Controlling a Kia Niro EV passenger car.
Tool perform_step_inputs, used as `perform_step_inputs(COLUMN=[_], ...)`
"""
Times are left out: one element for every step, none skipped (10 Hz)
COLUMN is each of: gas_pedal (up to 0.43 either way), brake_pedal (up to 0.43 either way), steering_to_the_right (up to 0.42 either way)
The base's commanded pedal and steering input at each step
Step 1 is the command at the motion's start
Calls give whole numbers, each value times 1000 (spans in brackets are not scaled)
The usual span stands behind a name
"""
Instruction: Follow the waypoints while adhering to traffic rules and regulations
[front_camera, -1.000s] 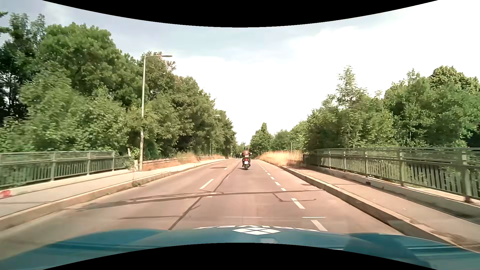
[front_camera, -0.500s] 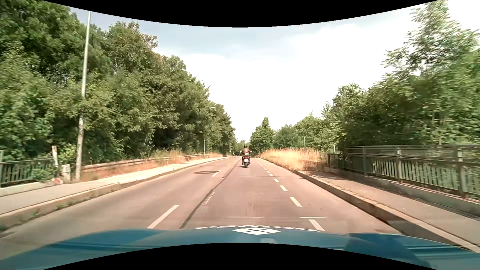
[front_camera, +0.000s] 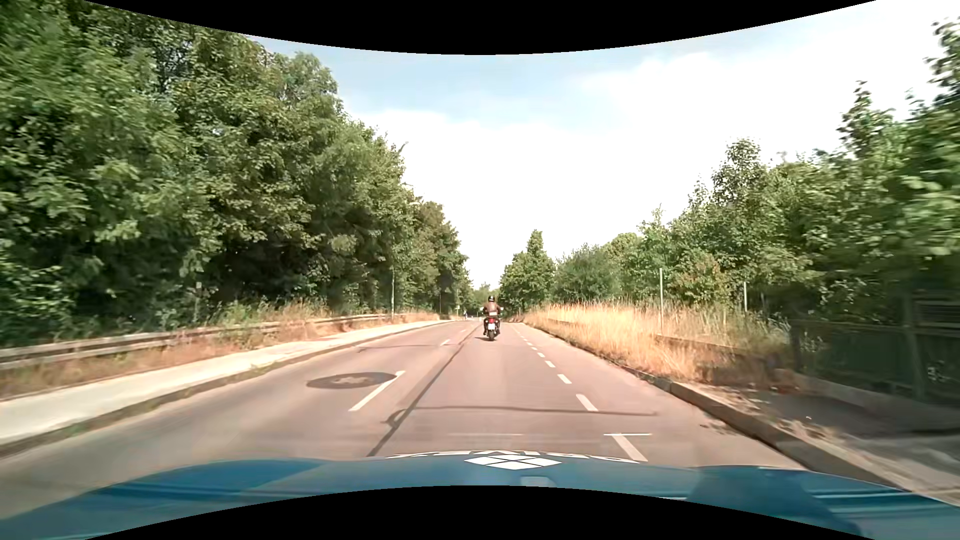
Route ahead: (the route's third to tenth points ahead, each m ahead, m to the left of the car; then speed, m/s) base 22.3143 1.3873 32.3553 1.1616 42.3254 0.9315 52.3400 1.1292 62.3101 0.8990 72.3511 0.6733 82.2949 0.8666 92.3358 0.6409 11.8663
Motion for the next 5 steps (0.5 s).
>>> perform_step_inputs(gas_pedal=[79,79,79,79,79], brake_pedal=[0,0,0,0,0], steering_to_the_right=[-3,-3,-3,-3,-3])
